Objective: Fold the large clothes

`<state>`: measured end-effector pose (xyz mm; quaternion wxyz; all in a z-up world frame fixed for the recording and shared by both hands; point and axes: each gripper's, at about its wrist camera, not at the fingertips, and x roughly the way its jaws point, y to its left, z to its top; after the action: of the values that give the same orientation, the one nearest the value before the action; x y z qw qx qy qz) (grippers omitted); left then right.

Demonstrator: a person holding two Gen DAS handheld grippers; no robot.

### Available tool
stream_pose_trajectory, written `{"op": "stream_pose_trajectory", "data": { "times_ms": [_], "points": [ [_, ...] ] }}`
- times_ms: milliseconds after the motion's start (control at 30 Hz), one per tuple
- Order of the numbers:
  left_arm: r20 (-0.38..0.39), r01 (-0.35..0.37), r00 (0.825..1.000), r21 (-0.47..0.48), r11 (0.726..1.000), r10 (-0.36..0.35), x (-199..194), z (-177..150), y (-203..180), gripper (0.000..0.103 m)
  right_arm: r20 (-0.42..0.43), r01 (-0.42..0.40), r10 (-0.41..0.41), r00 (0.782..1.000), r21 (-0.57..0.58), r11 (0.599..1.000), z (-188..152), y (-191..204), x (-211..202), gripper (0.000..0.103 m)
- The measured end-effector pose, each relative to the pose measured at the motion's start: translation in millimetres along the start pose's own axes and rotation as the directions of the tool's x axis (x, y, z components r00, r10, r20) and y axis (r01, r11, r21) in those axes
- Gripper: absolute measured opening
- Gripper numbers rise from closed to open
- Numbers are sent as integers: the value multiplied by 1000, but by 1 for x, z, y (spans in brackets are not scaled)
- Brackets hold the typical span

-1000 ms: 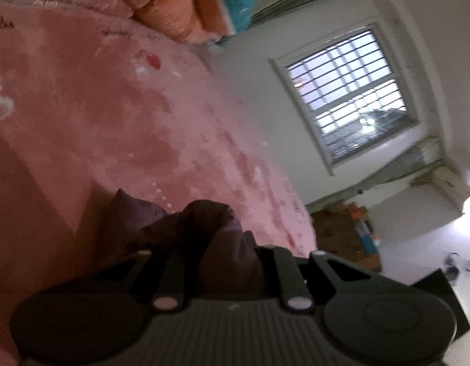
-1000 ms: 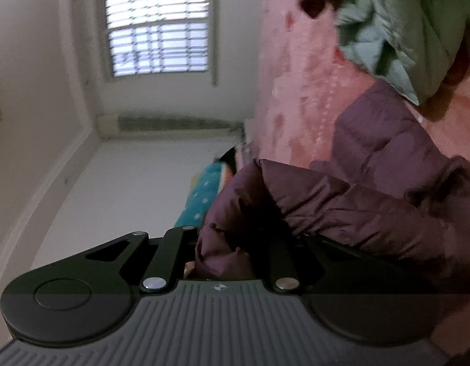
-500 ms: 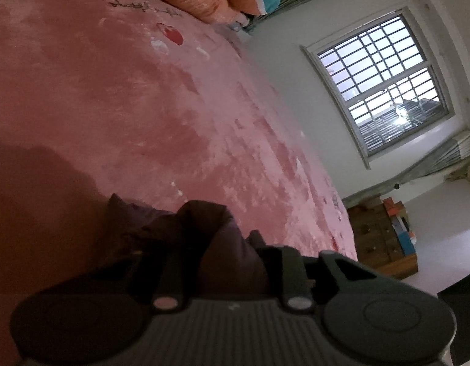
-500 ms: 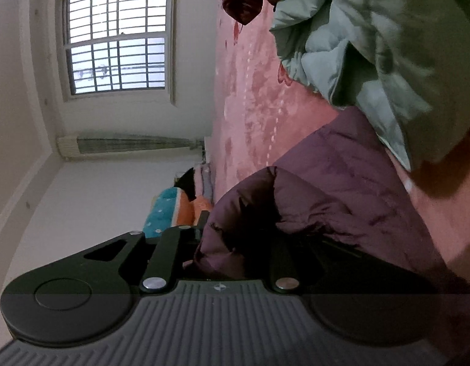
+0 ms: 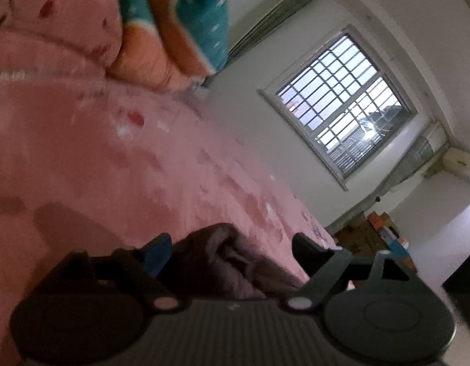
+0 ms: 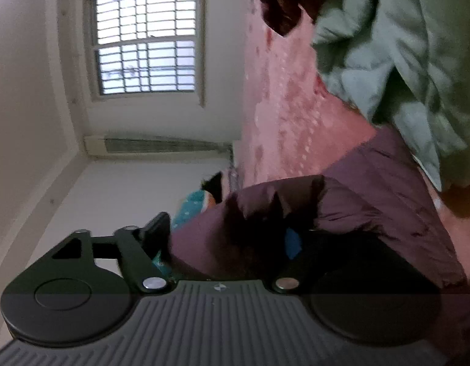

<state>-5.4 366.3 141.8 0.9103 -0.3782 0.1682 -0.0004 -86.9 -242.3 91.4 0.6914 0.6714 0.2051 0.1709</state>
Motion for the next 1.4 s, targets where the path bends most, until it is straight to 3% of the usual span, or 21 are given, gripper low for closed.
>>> {"op": "stream_pose_trajectory", "data": {
  "times_ms": [200, 333, 433, 567, 667, 700, 833, 933, 1000, 1067, 1167, 1300, 1400],
  "points": [
    [-37, 3, 999, 191, 981, 4, -3, -15, -33, 85, 79, -44, 55, 995, -138, 989, 4, 26, -12, 103],
    [-122, 53, 992, 349, 936, -10, 21, -45, -66, 85, 79, 57, -31, 996, -352, 934, -10, 53, -1, 103],
    [-184, 105, 983, 419, 902, -29, 48, -67, -91, 84, 42, 136, -136, 990, -559, 818, -37, 71, 26, 103],
    [-258, 162, 965, 468, 869, -41, 87, -90, -115, 84, -22, 129, -206, 978, -714, 688, -69, 80, 62, 103],
    [-296, 175, 955, 509, 843, -19, 114, -105, -123, 84, -20, 143, -279, 960, -823, 549, -91, 81, 89, 103],
    [-304, 170, 953, 525, 834, -2, 122, -111, -124, 84, -13, 154, -314, 949, -852, 500, -97, 77, 99, 103],
    [-311, 109, 945, 591, 799, 100, 153, -127, -114, 82, 26, 198, -430, 902, -911, 362, -99, 60, 129, 103],
    [-278, 61, 948, 632, 772, 153, 164, -136, -99, 83, 118, 272, -509, 853, -932, 240, -92, 44, 145, 103],
    [-263, 50, 953, 630, 775, 152, 165, -137, -89, 83, 152, 300, -512, 845, -928, 219, -83, 43, 151, 103],
    [-232, 27, 958, 658, 752, 169, 164, -137, -86, 83, 182, 324, -515, 838, -925, 200, -75, 40, 154, 103],
    [-169, -19, 966, 704, 710, 193, 163, -135, -81, 83, 246, 374, -536, 808, -916, 144, -63, 33, 158, 103],
    [-116, -64, 972, 708, 703, 206, 161, -128, -68, 83, 291, 430, -556, 778, -893, 135, -46, 23, 166, 103],
    [-112, -69, 973, 692, 718, 202, 164, -129, -58, 85, 277, 439, -570, 773, -883, 167, -33, 15, 173, 103]
  ]
}}
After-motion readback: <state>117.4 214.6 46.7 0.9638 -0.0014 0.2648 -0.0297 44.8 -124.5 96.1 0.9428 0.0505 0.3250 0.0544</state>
